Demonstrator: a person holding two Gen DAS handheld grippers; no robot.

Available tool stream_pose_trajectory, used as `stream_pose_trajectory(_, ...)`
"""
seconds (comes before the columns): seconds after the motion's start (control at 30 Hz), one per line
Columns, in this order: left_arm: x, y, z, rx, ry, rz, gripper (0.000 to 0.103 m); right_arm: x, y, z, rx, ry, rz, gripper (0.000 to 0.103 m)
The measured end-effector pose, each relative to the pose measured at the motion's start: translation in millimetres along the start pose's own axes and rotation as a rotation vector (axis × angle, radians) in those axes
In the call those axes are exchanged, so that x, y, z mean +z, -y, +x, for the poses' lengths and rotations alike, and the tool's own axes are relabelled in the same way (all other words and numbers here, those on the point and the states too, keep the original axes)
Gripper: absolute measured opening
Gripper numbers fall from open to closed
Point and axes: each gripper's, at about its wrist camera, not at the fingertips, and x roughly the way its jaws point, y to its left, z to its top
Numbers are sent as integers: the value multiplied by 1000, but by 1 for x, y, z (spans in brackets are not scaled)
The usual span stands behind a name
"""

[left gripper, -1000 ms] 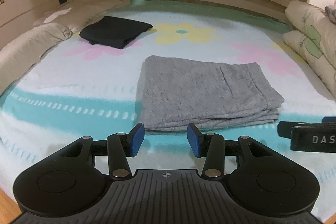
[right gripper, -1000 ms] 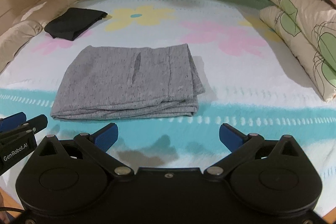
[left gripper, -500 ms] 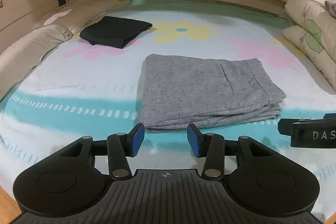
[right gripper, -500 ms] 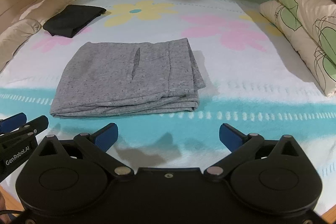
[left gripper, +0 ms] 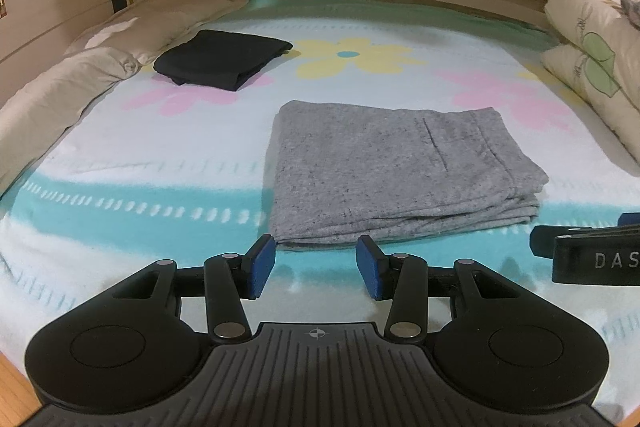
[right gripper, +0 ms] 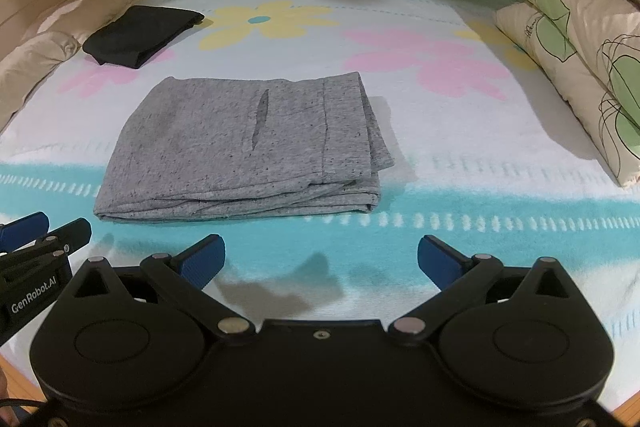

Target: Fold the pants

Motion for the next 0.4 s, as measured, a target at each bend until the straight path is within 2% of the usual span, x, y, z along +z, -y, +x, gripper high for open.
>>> stream_pose_trajectory(0.4,-2,1,-1,-2,-4,8,43,0,0,0,1,0,-4,102)
